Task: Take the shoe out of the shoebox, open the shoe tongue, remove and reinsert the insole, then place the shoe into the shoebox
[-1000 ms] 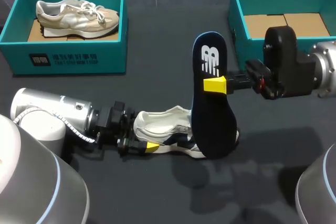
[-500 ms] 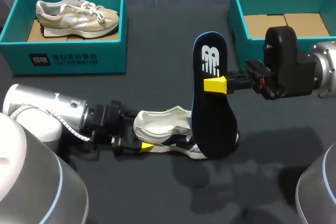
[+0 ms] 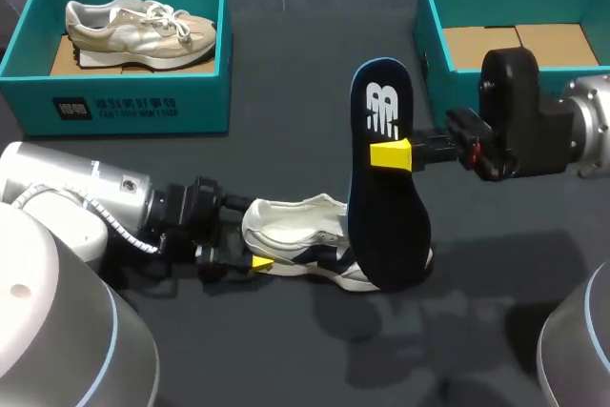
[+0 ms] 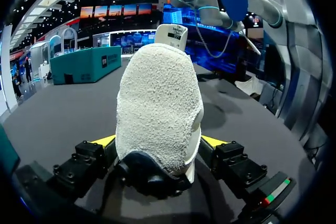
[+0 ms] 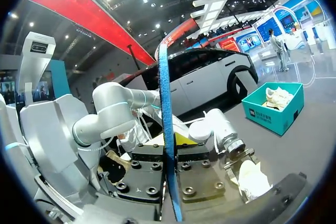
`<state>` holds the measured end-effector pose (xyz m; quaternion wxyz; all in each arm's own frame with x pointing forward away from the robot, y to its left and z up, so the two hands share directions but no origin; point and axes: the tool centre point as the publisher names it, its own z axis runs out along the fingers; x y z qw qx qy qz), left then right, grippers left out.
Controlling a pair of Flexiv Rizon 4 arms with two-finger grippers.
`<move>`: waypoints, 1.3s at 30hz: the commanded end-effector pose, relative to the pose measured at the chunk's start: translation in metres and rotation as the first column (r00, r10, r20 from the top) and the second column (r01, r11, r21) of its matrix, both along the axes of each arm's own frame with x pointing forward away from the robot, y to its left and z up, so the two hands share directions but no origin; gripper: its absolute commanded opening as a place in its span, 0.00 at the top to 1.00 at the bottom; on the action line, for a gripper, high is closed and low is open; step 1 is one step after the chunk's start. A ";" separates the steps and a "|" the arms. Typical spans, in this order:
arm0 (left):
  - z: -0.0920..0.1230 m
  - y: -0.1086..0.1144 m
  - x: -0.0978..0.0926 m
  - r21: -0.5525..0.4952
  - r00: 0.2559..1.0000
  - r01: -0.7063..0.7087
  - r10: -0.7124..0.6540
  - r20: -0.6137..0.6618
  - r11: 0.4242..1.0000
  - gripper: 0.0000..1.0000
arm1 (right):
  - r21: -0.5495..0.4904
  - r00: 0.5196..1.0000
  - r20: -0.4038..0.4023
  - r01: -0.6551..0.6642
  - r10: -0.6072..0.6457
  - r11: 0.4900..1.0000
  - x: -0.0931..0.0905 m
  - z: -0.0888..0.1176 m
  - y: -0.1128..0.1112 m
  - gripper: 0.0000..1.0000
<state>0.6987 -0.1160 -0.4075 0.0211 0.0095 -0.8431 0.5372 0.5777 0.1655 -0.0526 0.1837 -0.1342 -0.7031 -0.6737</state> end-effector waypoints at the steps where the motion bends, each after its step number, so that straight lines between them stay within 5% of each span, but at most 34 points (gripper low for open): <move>1: 0.000 0.000 0.000 0.002 1.000 0.001 -0.001 0.000 1.000 0.00 | -0.001 1.000 -0.001 0.002 -0.002 1.000 0.000 -0.001 0.002 1.00; 14: 0.027 0.017 0.009 0.256 0.994 0.073 -0.092 0.066 0.964 0.00 | -0.001 1.000 -0.001 0.002 -0.002 1.000 0.000 -0.001 0.002 1.00; 28: 0.027 0.017 0.009 0.256 0.994 0.073 -0.092 0.066 0.964 0.00 | -0.001 1.000 -0.001 0.002 -0.002 1.000 0.000 -0.001 0.002 1.00; 39: 0.051 0.009 0.023 0.496 0.985 0.118 -0.163 0.048 0.860 0.00 | -0.001 1.000 -0.001 0.002 -0.002 1.000 0.000 -0.001 0.002 1.00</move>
